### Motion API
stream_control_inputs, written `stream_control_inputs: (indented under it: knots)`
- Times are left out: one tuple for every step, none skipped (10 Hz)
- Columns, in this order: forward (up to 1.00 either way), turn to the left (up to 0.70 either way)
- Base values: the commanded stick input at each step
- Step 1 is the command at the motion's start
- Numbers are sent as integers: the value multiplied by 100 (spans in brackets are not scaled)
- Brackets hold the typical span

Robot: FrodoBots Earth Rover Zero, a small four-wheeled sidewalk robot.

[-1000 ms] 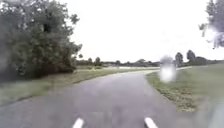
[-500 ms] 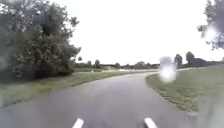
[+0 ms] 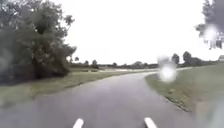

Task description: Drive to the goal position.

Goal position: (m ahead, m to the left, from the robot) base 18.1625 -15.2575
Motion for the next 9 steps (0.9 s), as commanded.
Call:
stream_control_inputs:
  knots:
    - [85,-3]
    - [85,-10]
    - [85,-21]
    - [85,-33]
    - [85,-30]
    - [85,-18]
    - [85,-7]
    - [85,0]
    - [85,0]
